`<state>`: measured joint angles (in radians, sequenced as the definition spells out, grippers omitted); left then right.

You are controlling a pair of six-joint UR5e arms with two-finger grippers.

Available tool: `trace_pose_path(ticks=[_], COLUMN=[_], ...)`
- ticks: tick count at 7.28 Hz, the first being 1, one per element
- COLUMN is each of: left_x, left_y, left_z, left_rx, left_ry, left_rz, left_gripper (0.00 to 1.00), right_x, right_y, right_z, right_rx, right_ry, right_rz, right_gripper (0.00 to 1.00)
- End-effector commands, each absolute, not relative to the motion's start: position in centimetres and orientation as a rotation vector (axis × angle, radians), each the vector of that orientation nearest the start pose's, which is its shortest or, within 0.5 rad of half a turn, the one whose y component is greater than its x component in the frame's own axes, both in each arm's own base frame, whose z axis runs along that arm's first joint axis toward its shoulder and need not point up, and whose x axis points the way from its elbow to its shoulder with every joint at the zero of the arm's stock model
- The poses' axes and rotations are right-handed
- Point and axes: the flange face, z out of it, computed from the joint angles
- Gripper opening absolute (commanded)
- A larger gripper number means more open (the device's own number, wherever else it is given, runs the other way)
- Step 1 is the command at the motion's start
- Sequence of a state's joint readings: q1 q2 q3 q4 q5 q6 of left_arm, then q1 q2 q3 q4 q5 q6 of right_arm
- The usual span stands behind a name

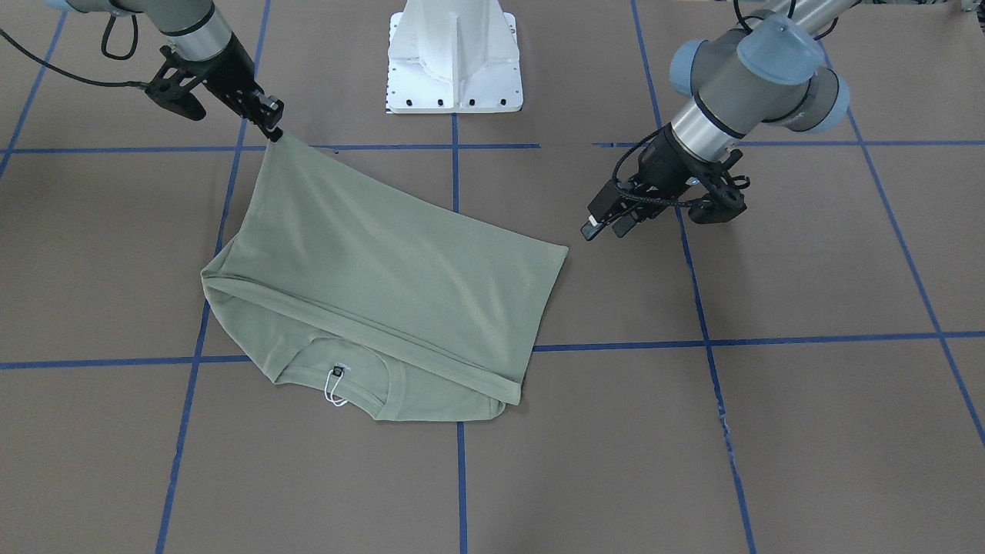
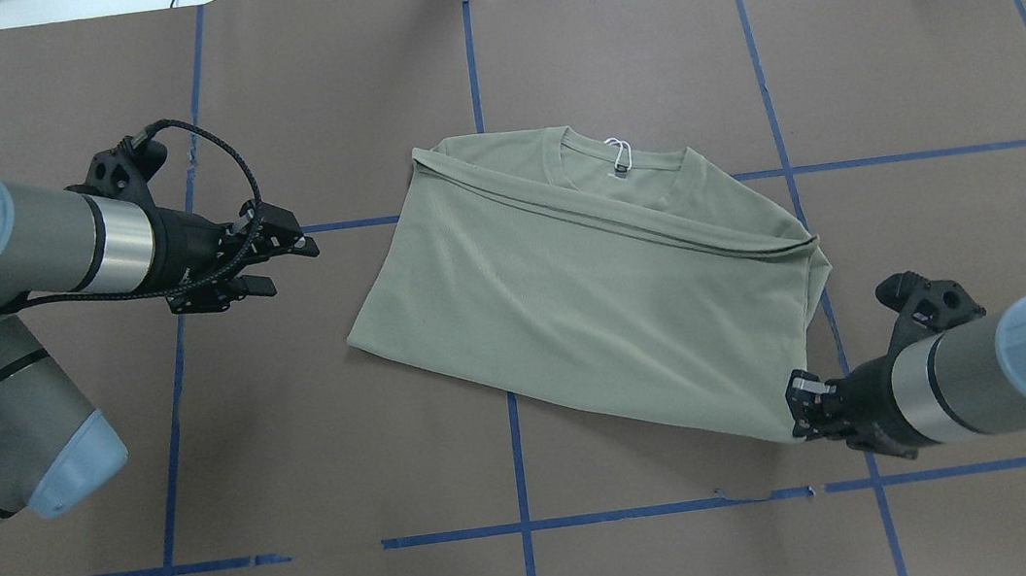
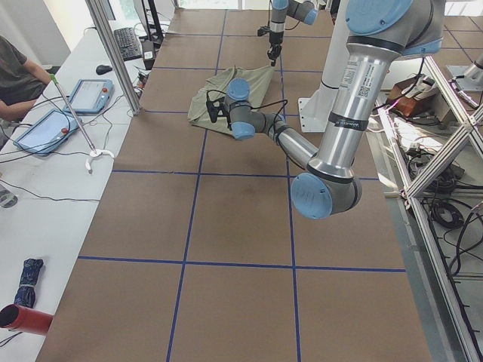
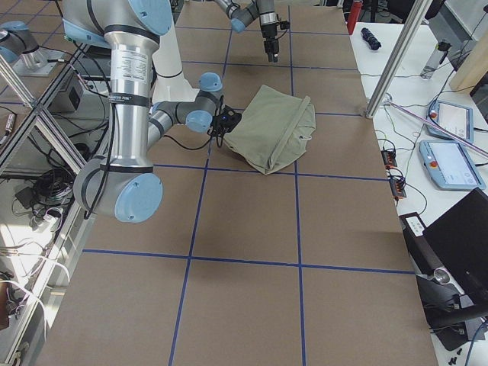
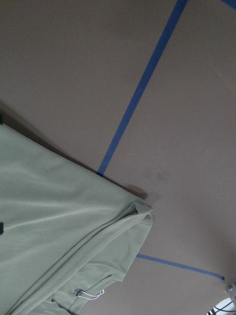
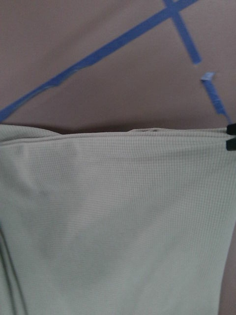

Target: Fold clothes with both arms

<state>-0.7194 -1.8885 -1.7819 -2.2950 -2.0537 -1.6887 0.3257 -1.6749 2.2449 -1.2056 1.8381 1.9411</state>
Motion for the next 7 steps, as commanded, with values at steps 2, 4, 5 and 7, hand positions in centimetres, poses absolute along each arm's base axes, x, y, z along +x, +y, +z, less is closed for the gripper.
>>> trace_pose_path(ticks=[2, 4, 5, 7], left_x=[42.4, 44.7, 47.0, 48.8], left_y=[-42.2, -39.8, -38.0, -38.4], left_z=[28.6, 28.5, 28.9, 29.8], left_rx=[-0.146, -0.211, -0.256, -0.218], left_ry=[1.252, 1.244, 1.223, 1.2], left_rz=[-0.412, -0.406, -0.394, -0.425], left_gripper=[0.77, 0.77, 0.77, 0.74], right_x=[-39.3, -39.9, -39.8, -36.9], right_y=[-13.9, -10.8, -11.8, -20.3], right_z=[32.1, 31.7, 31.8, 32.5], right_rx=[-0.43, -0.45, -0.421, -0.301], right_ry=[-0.899, -0.861, -0.869, -0.908], right_rz=[0.383, 0.323, 0.352, 0.55], right_gripper=[0.0, 0.99, 1.0, 1.0])
